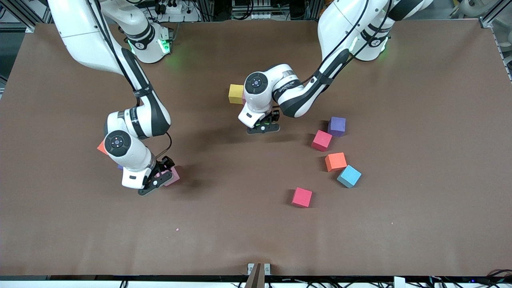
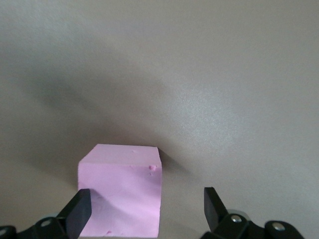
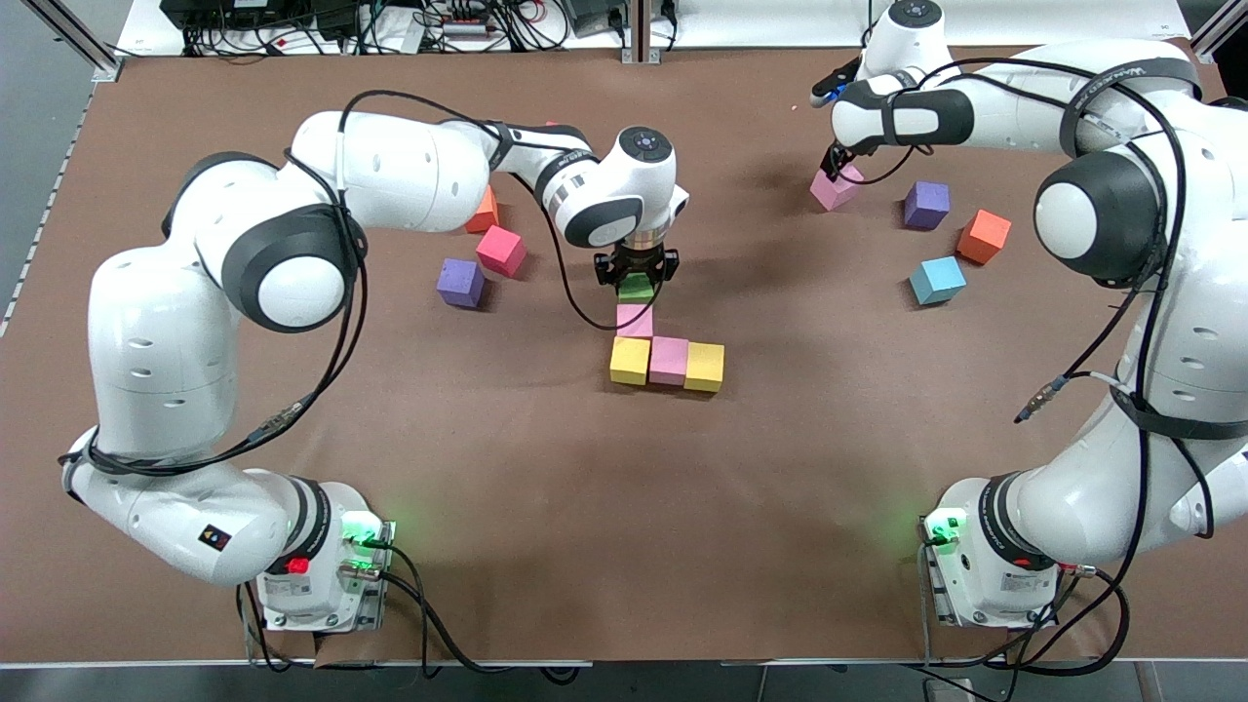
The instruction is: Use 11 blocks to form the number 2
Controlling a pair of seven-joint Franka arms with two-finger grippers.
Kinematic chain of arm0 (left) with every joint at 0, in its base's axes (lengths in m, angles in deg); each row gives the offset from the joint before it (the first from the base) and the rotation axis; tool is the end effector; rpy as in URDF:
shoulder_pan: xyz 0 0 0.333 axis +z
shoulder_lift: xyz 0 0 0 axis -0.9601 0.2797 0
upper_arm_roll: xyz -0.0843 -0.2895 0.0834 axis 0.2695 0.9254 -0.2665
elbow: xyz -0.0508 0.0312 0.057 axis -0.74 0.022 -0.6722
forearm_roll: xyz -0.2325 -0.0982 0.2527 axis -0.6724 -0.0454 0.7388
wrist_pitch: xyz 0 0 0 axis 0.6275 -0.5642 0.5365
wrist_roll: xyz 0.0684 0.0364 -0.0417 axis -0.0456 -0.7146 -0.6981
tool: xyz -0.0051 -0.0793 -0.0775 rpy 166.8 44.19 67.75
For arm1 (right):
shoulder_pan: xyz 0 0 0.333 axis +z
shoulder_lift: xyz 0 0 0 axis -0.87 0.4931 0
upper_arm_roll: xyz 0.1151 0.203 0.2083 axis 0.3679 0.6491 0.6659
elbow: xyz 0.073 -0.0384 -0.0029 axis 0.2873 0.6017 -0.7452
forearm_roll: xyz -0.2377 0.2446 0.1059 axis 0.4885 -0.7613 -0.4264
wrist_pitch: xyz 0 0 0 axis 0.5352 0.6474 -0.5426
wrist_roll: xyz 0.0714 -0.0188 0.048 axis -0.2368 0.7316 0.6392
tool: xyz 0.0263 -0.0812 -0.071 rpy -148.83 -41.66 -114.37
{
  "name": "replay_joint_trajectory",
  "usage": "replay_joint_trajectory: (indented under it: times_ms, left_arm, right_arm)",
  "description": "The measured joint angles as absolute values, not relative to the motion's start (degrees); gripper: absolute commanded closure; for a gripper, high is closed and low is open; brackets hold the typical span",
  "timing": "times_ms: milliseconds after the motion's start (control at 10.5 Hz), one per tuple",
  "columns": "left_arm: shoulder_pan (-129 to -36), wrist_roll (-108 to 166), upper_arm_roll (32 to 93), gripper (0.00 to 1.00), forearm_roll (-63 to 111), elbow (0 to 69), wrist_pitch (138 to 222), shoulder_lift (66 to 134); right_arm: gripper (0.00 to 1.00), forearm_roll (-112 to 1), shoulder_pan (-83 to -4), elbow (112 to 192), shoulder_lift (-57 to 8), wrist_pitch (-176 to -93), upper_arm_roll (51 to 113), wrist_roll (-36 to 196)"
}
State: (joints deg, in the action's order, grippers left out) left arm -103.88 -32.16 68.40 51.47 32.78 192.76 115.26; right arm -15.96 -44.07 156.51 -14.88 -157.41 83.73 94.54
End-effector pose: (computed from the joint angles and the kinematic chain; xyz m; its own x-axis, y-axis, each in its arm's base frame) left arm 0.4002 -0.4931 0.2178 0.9931 0.0949 -0.0688 0.0913 -0.9944 -0.0532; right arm 0.6146 0.1427 0.2452 0.8207 0.5714 0.0055 0.5696 -0.8188 0.0723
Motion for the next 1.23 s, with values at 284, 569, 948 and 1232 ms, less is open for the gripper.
replay_joint_trajectory:
  times_ms: [284,569,948,1232]
  left_arm:
    - [-103.97,-32.16,68.41,0.68,51.94,32.83,192.79,115.23]
    - [-104.08,-32.16,68.47,0.68,52.64,32.92,192.79,115.2]
    - [-104.48,-32.08,68.48,0.66,53.45,33.04,192.79,115.13]
    - [-104.83,-31.79,68.48,0.22,53.62,33.12,192.78,115.08]
  right_arm:
    - [0.0,-16.02,-44.11,156.42,-14.71,-157.57,83.82,94.51]
    - [0.0,-16.02,-44.11,156.08,-14.71,-157.45,83.85,94.51]
    - [0.0,-16.02,-44.11,155.77,-14.71,-157.42,84.02,94.51]
    - [0.0,-16.6,-44.1,154.35,-14.73,-154.92,84.32,94.48]
